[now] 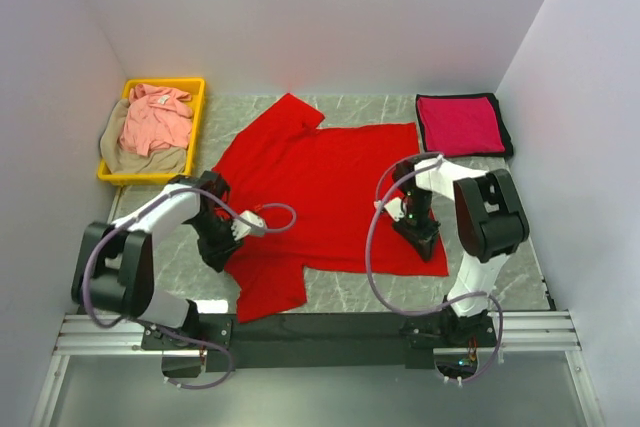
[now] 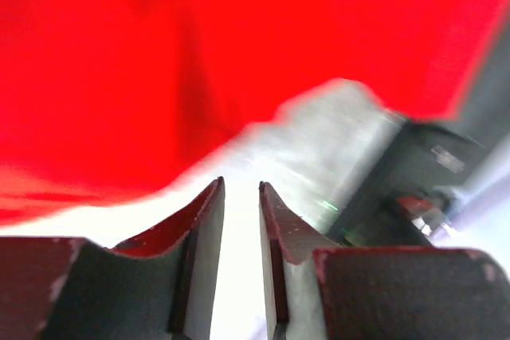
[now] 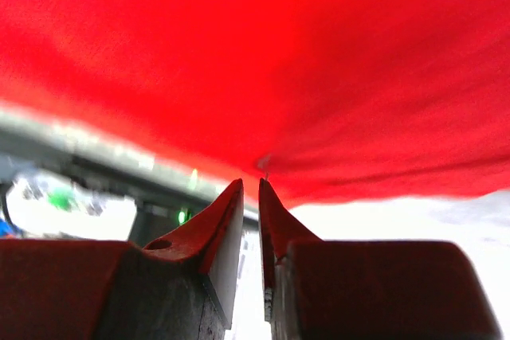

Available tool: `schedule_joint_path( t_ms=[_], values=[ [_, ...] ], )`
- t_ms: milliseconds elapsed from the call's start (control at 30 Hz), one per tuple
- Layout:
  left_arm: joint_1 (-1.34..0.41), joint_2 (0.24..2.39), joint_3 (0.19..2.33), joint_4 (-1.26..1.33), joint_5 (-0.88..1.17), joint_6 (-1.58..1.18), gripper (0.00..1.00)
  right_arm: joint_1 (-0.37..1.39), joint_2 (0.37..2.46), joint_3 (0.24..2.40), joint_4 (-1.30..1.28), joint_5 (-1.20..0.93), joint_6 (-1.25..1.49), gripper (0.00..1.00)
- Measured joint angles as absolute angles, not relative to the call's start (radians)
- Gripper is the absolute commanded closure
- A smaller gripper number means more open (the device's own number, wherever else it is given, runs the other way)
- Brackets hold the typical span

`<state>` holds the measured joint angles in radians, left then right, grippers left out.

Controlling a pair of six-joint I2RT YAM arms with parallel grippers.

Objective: Fold and stack the t-shirts
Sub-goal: Flatten the tshirt out

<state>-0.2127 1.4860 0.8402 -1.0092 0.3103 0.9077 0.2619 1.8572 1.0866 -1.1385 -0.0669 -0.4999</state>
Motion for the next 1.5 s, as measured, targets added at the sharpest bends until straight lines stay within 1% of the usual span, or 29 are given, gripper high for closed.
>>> schedule_joint_path(
  t_ms=[100,133,200,333,433,500,667,767,900,1033,1100,1167,1200,1267,1333,1367,1400,1433,1500],
  values=[
    [-0.212,1.428,0.86,-1.165,0.353,0.954,0.69,0.272,1.793,1.081,-1.193,-0.085,-0.548,0.78],
    [-0.203,1.427,0.889,-1.2,0.369,0.958,0.66,0.272,1.777,1.103,-1.209,-0.097,-0.556,0.79],
    [-0.182,1.461,0.983,-1.242,0.405,0.952,0.64,0.265,1.768,1.178,-1.224,-0.111,-0.559,0.78],
    [-0.152,1.61,1.21,-1.148,0.446,0.849,0.63,0.233,1.812,1.365,-1.183,-0.127,-0.517,0.78],
    [-0.142,1.716,1.308,-1.034,0.443,0.756,0.64,0.221,1.884,1.467,-1.126,-0.121,-0.474,0.79],
    [-0.14,1.776,1.33,-0.955,0.43,0.707,0.65,0.218,1.937,1.499,-1.096,-0.113,-0.448,0.79],
    [-0.138,1.861,1.288,-0.844,0.393,0.637,0.67,0.218,2.057,1.471,-1.043,-0.089,-0.407,0.81],
    [-0.135,1.857,1.204,-0.82,0.379,0.627,0.68,0.218,2.049,1.436,-1.053,-0.077,-0.397,0.82],
    [-0.128,1.735,1.054,-0.788,0.376,0.638,0.7,0.218,2.009,1.365,-1.056,-0.078,-0.397,0.82],
    [-0.128,1.607,0.901,-0.852,0.378,0.68,0.71,0.225,1.948,1.257,-1.071,-0.105,-0.419,0.83],
    [-0.128,1.566,0.859,-0.928,0.385,0.714,0.68,0.226,1.922,1.222,-1.09,-0.129,-0.438,0.82],
    [-0.125,1.545,0.866,-1.013,0.408,0.734,0.63,0.226,1.895,1.227,-1.111,-0.154,-0.45,0.82],
    [-0.123,1.541,0.894,-1.047,0.425,0.74,0.6,0.225,1.881,1.239,-1.117,-0.163,-0.451,0.81],
    [-0.118,1.565,1.018,-1.098,0.469,0.729,0.57,0.218,1.864,1.311,-1.137,-0.183,-0.45,0.81],
    [-0.116,1.639,1.22,-1.109,0.517,0.688,0.57,0.205,1.864,1.416,-1.131,-0.19,-0.44,0.82],
    [-0.115,1.695,1.354,-1.09,0.543,0.654,0.57,0.197,1.868,1.477,-1.113,-0.191,-0.434,0.83],
    [-0.115,1.746,1.463,-1.045,0.562,0.62,0.57,0.189,1.875,1.534,-1.097,-0.185,-0.427,0.85],
    [-0.114,1.799,1.558,-0.997,0.576,0.578,0.57,0.179,1.893,1.604,-1.089,-0.178,-0.419,0.91],
    [-0.112,1.901,1.721,-0.92,0.59,0.489,0.58,0.166,1.946,1.721,-1.056,-0.154,-0.398,0.97]
  ],
)
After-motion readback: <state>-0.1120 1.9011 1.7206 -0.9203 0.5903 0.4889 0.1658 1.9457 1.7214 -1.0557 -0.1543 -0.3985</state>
